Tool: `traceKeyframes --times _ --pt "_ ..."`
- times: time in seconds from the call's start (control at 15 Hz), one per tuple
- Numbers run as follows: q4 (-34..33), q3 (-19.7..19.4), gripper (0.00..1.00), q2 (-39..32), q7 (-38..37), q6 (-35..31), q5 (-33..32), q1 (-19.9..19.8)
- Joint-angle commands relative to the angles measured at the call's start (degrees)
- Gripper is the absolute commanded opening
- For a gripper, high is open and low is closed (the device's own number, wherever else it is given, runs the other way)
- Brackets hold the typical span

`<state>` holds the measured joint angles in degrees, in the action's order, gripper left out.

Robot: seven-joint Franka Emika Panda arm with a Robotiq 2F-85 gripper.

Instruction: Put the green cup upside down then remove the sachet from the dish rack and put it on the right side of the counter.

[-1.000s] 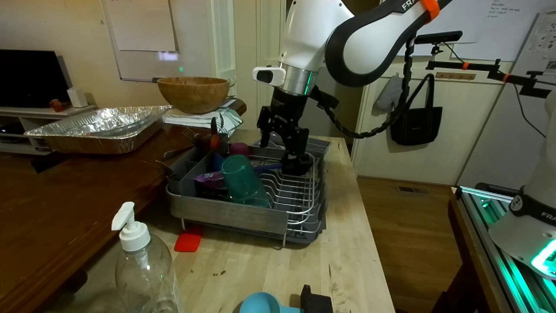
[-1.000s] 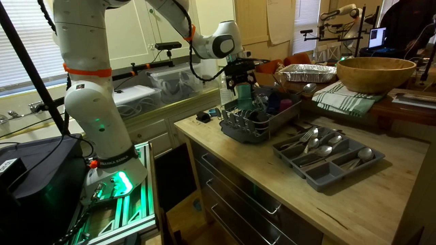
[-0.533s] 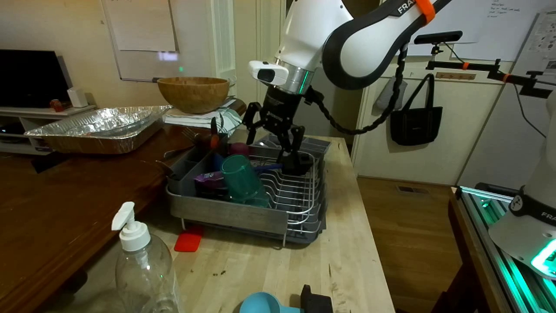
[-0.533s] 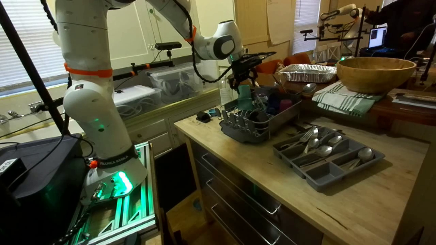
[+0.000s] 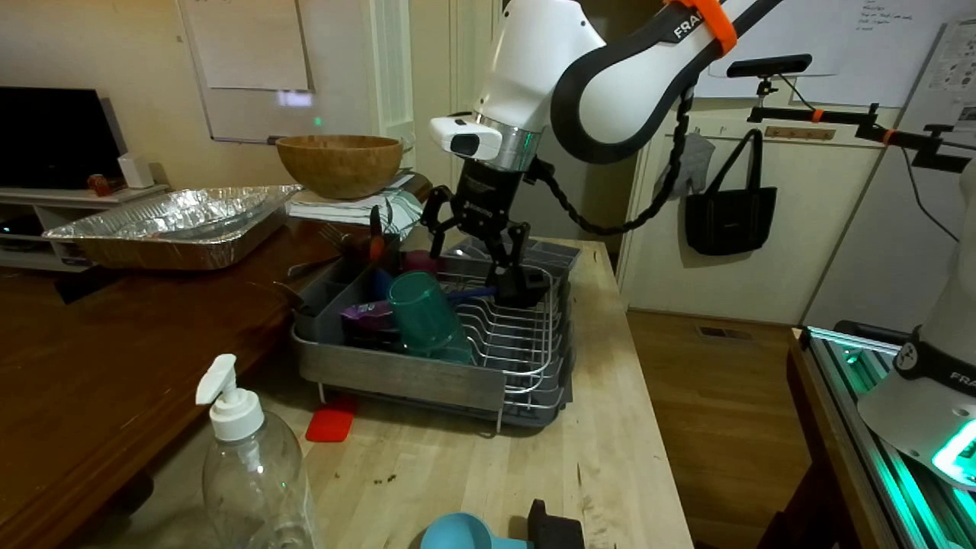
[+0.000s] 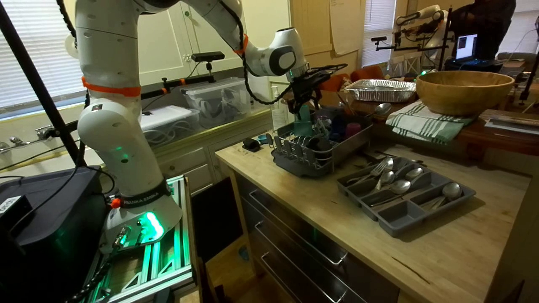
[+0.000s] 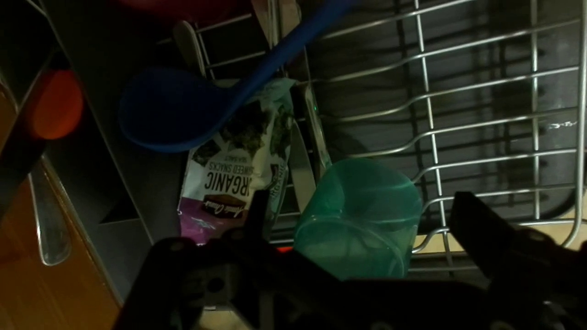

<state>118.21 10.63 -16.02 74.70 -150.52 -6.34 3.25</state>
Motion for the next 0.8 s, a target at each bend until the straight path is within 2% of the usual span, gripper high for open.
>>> traceKeyframes --times 0.0,0.33,0.73 --pt "-1.1 0.2 1.00 -2.3 3.3 -0.7 -0.7 -0.6" --pt "-3.8 -0.1 1.00 -5.6 8.9 1.2 -1.0 -1.8" --pt "-11.8 1.0 1.00 -12.0 14.1 2.4 0.4 -2.6"
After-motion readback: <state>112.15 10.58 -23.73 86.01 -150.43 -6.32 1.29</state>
